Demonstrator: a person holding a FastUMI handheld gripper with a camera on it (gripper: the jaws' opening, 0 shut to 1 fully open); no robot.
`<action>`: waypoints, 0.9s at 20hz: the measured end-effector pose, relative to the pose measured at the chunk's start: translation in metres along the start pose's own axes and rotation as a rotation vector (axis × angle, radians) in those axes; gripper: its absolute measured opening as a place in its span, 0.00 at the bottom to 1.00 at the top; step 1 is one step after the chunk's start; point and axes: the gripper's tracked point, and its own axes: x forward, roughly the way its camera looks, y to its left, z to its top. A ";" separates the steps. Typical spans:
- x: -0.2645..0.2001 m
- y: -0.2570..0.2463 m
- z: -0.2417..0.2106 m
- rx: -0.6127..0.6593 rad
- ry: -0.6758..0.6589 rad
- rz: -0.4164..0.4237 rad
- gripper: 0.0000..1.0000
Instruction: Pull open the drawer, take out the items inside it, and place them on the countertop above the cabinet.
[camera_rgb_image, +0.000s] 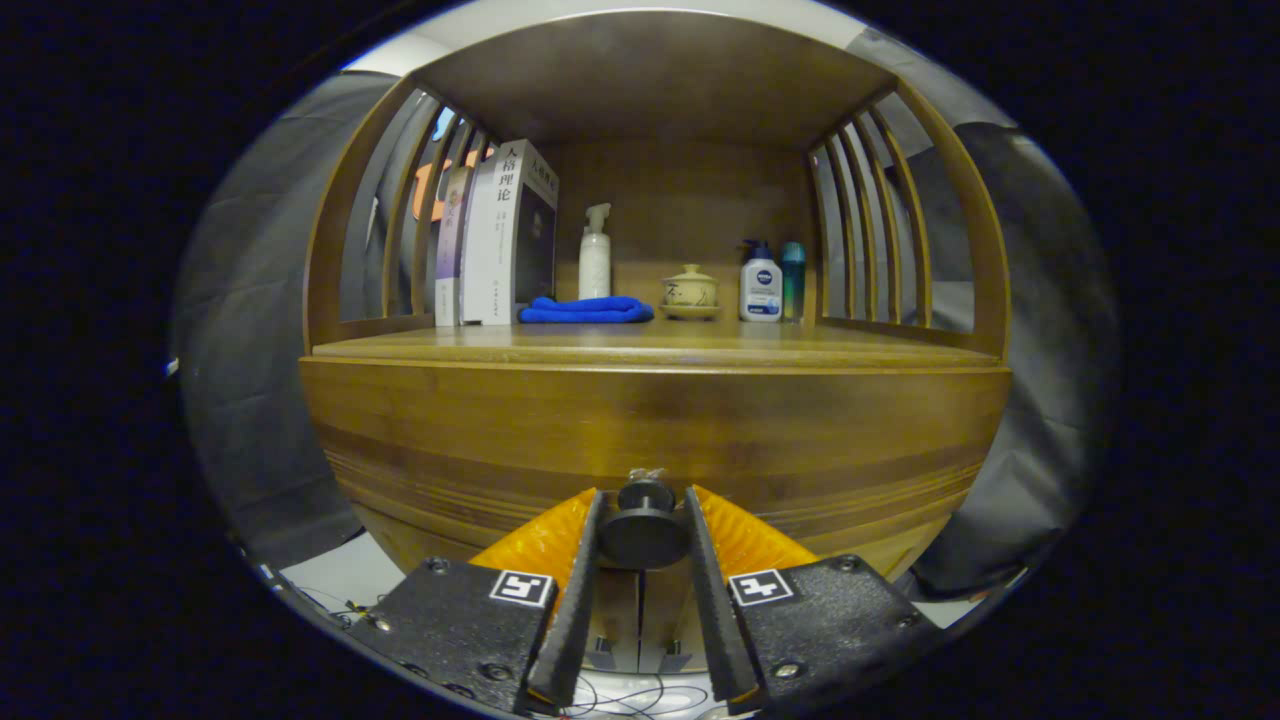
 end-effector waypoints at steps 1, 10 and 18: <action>-0.001 0.000 -0.001 -0.003 -0.002 -0.005 0.49; -0.001 -0.002 -0.002 0.016 0.025 -0.035 0.43; -0.023 0.000 -0.007 0.021 0.020 -0.021 0.37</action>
